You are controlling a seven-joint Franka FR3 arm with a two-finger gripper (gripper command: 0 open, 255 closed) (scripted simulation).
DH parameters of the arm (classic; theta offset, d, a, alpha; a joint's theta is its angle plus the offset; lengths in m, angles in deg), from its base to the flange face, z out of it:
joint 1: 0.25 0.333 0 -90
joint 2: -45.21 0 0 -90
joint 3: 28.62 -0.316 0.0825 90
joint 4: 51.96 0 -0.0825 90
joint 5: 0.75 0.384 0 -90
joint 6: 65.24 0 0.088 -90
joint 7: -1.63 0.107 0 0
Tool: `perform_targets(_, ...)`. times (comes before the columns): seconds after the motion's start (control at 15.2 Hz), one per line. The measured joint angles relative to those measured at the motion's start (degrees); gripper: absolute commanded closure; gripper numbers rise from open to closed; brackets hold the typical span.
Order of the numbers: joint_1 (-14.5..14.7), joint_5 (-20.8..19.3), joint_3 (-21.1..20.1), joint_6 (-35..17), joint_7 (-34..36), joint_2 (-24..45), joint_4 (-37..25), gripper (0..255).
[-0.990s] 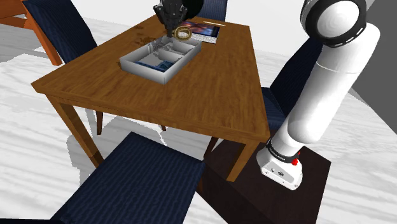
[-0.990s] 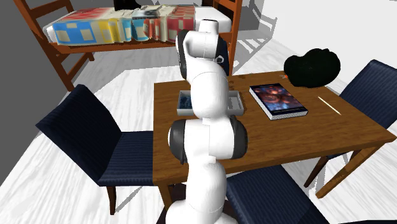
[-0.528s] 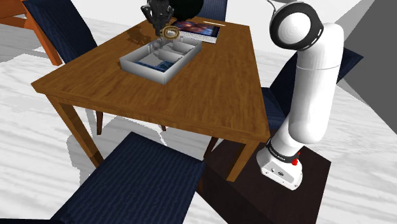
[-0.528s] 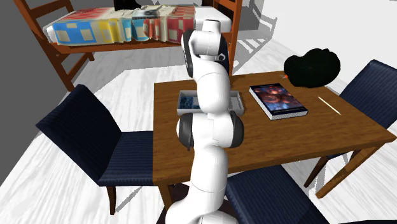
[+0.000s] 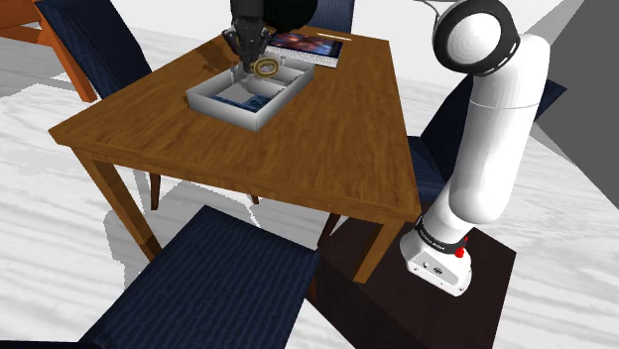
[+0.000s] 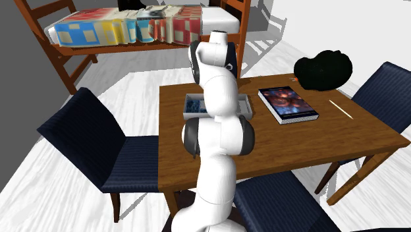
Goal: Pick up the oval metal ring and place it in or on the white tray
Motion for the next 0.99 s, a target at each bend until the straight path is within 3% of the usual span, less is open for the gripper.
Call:
perform_targets(0.53,-0.2,0.2,0.0,-2.4,-0.2,-0.7,3.0,255)
perform_targets(0.59,-0.2,0.2,0.0,-2.3,-0.2,-0.7,2.9,0)
perform_targets(0.99,-0.2,0.2,0.0,-2.3,-0.2,-0.7,3.0,0)
